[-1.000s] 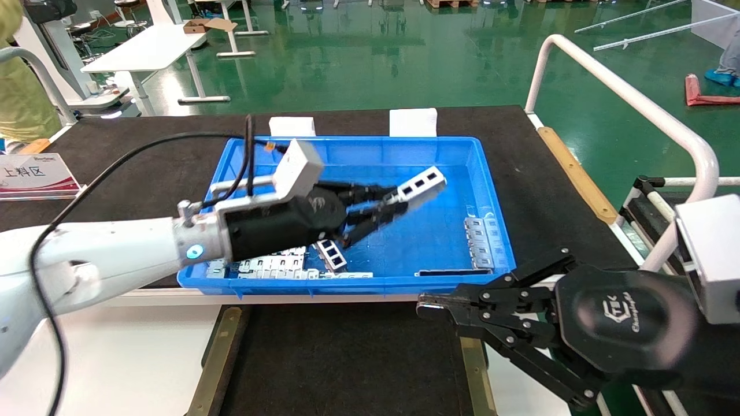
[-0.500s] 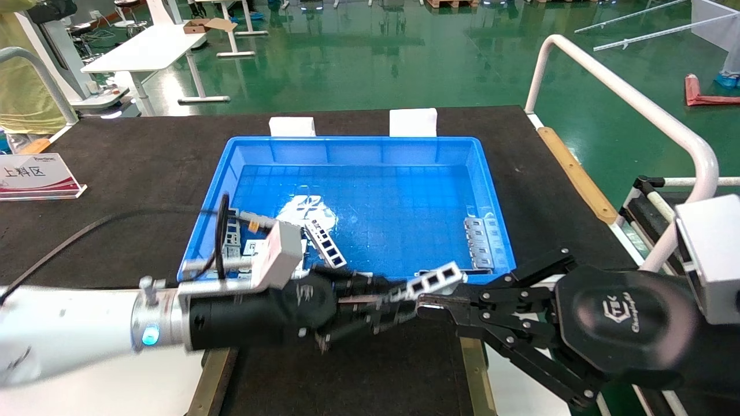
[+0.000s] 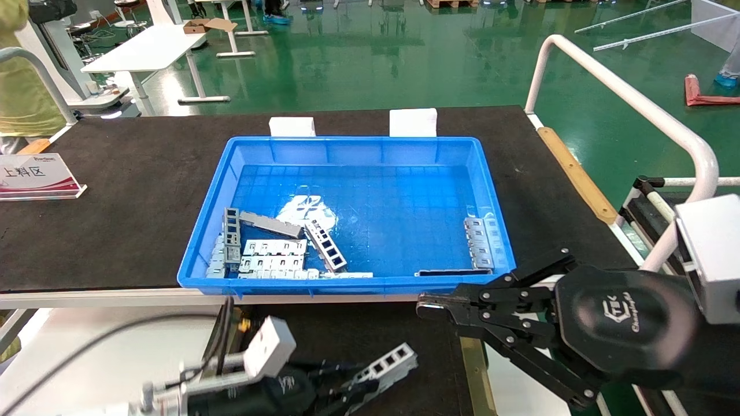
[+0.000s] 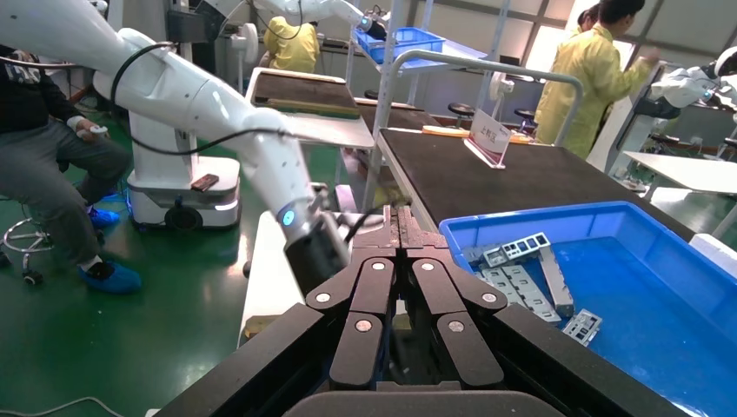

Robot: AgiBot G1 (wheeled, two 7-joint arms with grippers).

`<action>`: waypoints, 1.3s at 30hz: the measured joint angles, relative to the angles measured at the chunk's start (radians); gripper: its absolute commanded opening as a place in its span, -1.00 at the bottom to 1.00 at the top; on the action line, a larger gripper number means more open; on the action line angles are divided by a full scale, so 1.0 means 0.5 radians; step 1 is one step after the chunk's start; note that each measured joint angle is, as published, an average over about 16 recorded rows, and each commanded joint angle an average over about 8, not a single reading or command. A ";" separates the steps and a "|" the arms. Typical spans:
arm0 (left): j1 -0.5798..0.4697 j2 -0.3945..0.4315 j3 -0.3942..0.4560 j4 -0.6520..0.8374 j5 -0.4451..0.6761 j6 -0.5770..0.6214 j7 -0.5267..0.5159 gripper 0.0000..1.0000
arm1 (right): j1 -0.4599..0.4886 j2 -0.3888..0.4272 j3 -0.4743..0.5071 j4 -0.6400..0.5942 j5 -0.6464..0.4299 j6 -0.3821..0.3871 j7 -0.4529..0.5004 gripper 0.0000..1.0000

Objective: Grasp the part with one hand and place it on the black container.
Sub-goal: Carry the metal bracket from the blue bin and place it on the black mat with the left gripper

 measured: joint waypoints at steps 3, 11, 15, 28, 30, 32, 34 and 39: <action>0.075 0.032 0.020 -0.006 0.009 -0.167 -0.046 -1.00 | 0.000 0.000 0.000 0.000 0.000 0.000 0.000 -1.00; 0.193 0.221 0.053 0.085 0.000 -0.612 -0.177 -1.00 | 0.000 0.000 -0.001 0.000 0.000 0.000 0.000 -1.00; 0.220 0.332 0.064 0.148 -0.013 -0.823 -0.243 -1.00 | 0.000 0.000 -0.001 0.000 0.001 0.000 0.000 -1.00; 0.258 0.648 0.071 0.311 -0.059 -1.389 -0.374 -1.00 | 0.000 0.001 -0.002 0.000 0.001 0.001 -0.001 -1.00; 0.260 0.693 0.067 0.336 -0.068 -1.455 -0.385 -1.00 | 0.000 0.001 -0.002 0.000 0.001 0.001 -0.001 -1.00; 0.260 0.738 0.062 0.362 -0.077 -1.515 -0.396 -1.00 | 0.001 0.001 -0.002 0.000 0.001 0.001 -0.001 -1.00; 0.259 0.780 0.057 0.389 -0.087 -1.567 -0.406 -1.00 | 0.001 0.001 -0.002 0.000 0.002 0.001 -0.001 -1.00; 0.251 0.875 0.040 0.459 -0.115 -1.665 -0.435 -1.00 | 0.001 0.001 -0.003 0.000 0.002 0.001 -0.001 -1.00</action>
